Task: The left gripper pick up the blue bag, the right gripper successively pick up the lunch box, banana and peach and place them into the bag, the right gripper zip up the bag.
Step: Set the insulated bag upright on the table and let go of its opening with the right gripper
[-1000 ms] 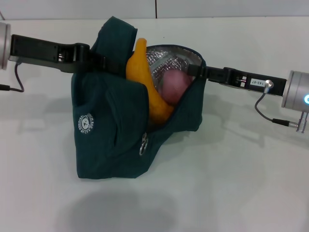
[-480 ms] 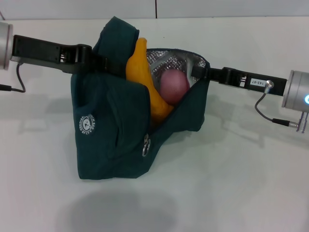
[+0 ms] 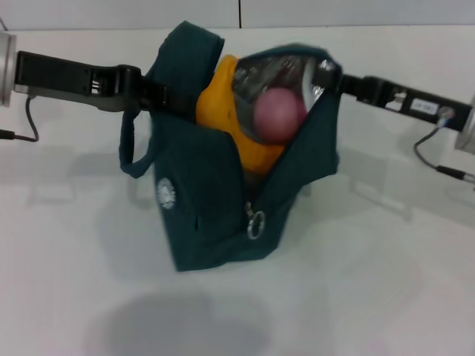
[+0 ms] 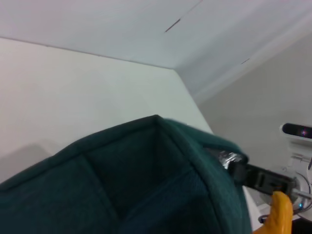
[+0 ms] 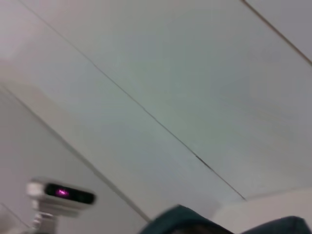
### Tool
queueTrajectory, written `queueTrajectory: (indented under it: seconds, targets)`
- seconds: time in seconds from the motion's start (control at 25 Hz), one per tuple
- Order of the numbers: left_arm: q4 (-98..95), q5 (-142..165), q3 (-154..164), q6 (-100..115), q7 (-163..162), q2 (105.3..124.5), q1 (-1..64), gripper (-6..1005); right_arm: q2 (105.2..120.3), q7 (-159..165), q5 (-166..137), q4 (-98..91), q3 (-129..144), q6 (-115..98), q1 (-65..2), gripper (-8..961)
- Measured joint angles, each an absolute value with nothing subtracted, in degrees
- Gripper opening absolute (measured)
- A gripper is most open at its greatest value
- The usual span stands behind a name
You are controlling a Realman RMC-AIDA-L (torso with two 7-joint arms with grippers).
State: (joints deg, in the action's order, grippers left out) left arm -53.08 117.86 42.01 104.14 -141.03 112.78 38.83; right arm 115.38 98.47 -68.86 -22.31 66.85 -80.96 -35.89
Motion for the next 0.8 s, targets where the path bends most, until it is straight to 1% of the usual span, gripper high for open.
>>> queueTrajectory:
  seconds: [0.2,0.4,0.56,0.68,0.8]
  targets:
    - [-52.2,114.4,41.7,106.2,-141.3,112.45,38.6,29,115.31,98.4,-67.9,-30.0,64.5,-87.3,-31.3,40]
    - [-50.3,113.1,41.6,105.5,-141.9,112.02,38.9,29,115.07,98.2,-67.6,-31.2,60.8,-94.8,-29.9,29]
    - [-50.2,114.5,42.0,103.7,-142.0,112.74,39.0,29,114.75,97.8,-68.9,-30.6,60.4,-94.7,-29.3,28]
    - [-50.0,118.5,42.1,101.6,-141.9,113.99,39.8,29,114.69,97.7,-71.9,-29.7,60.4,-92.2,-29.2,28]
    - [-49.6,119.3,42.2,100.7,-141.6,114.5,40.2,29,114.58,97.5,-74.0,-29.5,60.4,-89.7,-29.1,28]
